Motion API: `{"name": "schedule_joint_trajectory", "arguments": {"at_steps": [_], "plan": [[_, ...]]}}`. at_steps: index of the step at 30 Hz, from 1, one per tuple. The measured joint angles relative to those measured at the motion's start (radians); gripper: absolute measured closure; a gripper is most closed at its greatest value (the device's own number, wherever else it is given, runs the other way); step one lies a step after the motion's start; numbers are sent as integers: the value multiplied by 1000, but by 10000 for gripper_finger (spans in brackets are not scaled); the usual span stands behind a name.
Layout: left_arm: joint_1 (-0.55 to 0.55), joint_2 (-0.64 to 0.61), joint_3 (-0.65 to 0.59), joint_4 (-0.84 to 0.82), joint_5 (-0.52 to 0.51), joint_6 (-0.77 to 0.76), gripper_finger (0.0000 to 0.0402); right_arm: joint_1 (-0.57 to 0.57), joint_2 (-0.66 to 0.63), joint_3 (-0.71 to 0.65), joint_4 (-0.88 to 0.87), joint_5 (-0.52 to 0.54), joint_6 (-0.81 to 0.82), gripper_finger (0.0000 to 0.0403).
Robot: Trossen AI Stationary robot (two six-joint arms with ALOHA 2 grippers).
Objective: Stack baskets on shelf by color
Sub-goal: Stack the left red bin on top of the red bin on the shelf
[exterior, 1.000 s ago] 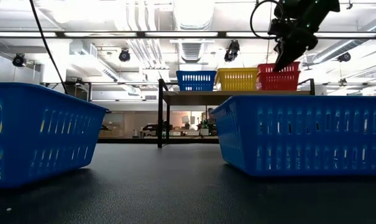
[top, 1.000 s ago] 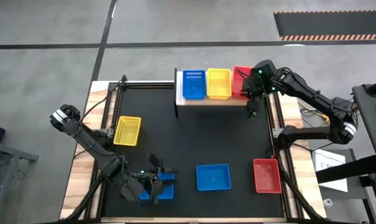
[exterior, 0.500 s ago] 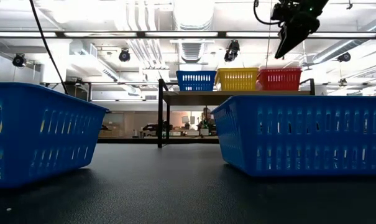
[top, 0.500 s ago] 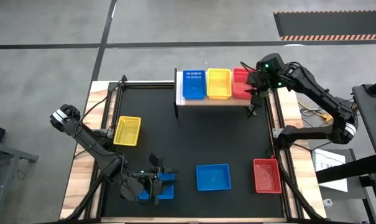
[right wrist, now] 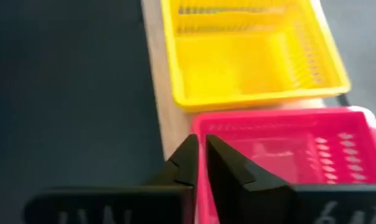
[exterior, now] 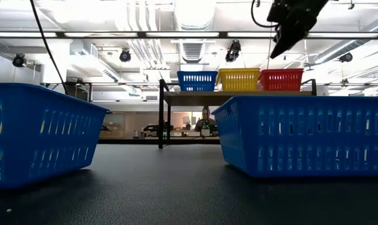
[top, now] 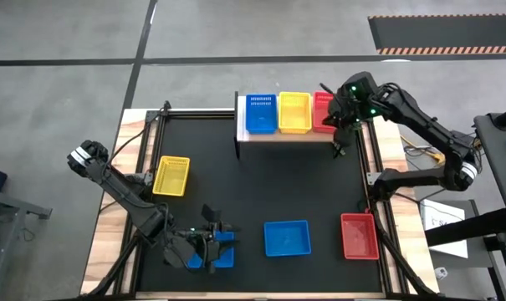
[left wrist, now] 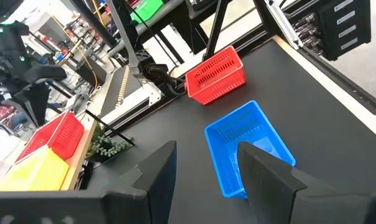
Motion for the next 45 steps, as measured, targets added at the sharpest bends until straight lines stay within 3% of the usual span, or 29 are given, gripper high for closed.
{"name": "schedule_joint_trajectory", "arguments": {"at_steps": [10, 17, 33, 37, 45], "plan": [[2, 0, -24, 11, 0, -6, 246, 0, 38, -20, -53, 32, -19, 394], [2, 0, -27, 14, 0, -6, 246, 0, 31, -20, -124, 224, 6, 394], [2, -8, -26, 26, 0, -2, 246, 0, 29, 36, -123, 192, 9, 394], [2, -8, -26, 28, 0, -2, 246, 0, 31, 44, -55, 201, 19, 394], [2, -8, -23, 28, -1, 3, 246, 0, 152, 27, 7, 203, -13, 394]]}}
